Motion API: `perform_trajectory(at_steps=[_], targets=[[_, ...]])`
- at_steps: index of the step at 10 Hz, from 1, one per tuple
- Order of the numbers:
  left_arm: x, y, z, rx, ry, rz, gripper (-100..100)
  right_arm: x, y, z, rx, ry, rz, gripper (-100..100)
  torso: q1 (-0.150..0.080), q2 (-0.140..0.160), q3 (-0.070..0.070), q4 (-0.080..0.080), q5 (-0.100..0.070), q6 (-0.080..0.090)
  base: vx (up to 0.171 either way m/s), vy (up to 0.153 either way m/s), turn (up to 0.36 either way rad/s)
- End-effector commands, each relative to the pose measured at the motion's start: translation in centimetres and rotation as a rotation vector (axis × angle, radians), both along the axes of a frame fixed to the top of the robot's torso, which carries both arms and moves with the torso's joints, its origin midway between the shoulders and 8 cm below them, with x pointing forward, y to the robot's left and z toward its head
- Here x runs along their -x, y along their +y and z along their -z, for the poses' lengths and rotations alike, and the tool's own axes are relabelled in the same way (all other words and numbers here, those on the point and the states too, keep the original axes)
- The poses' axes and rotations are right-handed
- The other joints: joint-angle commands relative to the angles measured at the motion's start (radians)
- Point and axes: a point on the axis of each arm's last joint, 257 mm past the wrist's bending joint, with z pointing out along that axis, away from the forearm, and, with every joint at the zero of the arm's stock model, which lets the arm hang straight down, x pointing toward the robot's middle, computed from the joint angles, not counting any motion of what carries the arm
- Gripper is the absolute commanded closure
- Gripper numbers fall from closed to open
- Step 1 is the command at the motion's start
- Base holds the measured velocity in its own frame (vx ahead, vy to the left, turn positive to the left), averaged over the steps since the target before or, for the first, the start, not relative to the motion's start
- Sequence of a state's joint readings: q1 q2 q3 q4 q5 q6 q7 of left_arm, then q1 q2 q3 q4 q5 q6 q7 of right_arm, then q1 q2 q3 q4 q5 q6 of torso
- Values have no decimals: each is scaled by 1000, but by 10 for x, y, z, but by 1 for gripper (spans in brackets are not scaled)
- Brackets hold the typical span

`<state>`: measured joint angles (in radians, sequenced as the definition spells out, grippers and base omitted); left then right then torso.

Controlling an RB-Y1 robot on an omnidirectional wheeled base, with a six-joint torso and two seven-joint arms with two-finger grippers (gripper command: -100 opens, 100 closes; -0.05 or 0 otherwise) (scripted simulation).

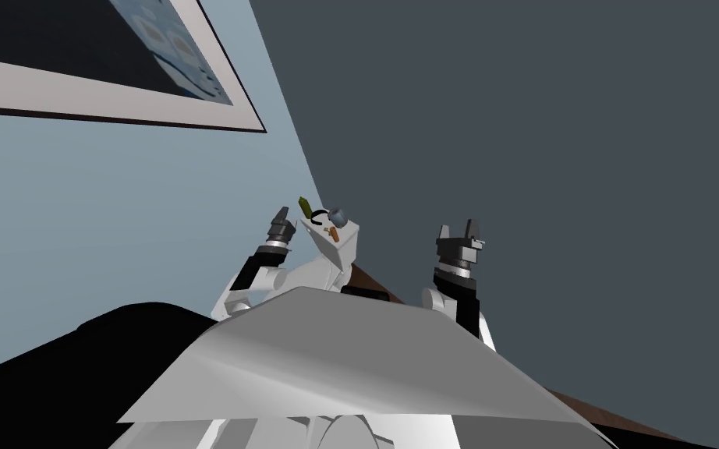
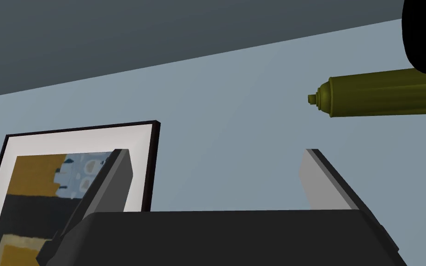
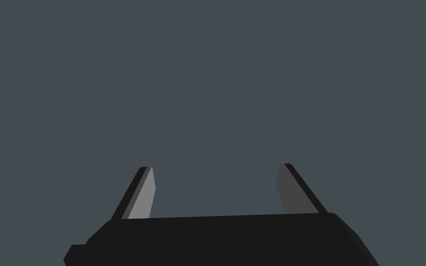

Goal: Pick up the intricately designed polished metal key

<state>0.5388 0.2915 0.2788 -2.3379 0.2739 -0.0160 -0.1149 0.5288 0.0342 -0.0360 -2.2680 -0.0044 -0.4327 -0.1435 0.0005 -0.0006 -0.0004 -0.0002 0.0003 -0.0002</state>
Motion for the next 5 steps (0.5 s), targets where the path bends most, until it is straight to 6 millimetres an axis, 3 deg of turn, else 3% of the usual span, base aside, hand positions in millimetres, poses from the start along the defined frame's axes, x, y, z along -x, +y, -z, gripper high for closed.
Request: perform_trajectory(at_steps=[1, 5], targets=[[0, 11, -1, 13, 27, -8, -100, 0, 0, 0, 0, 0, 0, 0, 0, 0, 0, 0, 0, 0, 9, 7, -105], [-3, 23, 14, 39, 111, -23, -100, 0, 0, 0, 0, 0, 0, 0, 0, 0, 0, 0, 0, 0, 12, 12, -50]])
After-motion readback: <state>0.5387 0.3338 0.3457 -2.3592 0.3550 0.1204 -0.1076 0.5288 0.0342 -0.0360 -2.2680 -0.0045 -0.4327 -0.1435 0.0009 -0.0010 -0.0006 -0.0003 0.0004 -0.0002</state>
